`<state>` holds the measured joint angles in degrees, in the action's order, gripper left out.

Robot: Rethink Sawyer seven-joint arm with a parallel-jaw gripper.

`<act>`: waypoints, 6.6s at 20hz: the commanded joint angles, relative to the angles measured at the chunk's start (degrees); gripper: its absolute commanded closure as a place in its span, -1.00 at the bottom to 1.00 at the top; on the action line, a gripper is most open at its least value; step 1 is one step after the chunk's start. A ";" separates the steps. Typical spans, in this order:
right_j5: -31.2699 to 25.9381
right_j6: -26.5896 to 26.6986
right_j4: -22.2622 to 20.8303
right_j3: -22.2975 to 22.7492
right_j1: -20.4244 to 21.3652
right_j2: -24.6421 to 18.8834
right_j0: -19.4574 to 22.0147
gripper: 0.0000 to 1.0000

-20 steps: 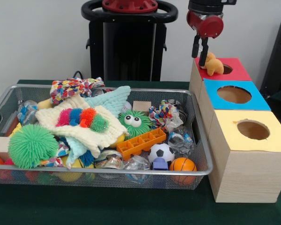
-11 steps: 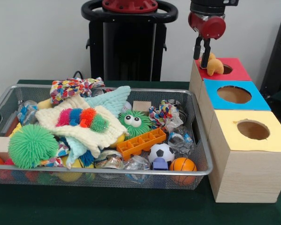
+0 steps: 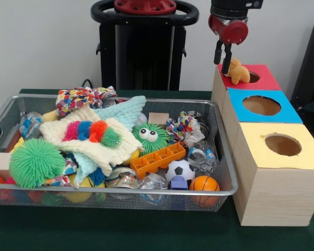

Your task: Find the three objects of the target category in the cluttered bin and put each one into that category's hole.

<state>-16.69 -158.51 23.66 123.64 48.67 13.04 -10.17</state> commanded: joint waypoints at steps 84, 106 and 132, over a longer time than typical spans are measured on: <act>8.70 -10.69 3.28 3.08 -2.94 -5.37 -5.03 -1.00; 7.89 -11.79 5.51 2.24 -3.26 -4.92 -7.41 -1.00; 5.04 -10.11 5.79 1.54 -2.48 -3.21 -7.83 -1.00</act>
<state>-11.41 -158.51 26.79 123.77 47.25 13.03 -17.65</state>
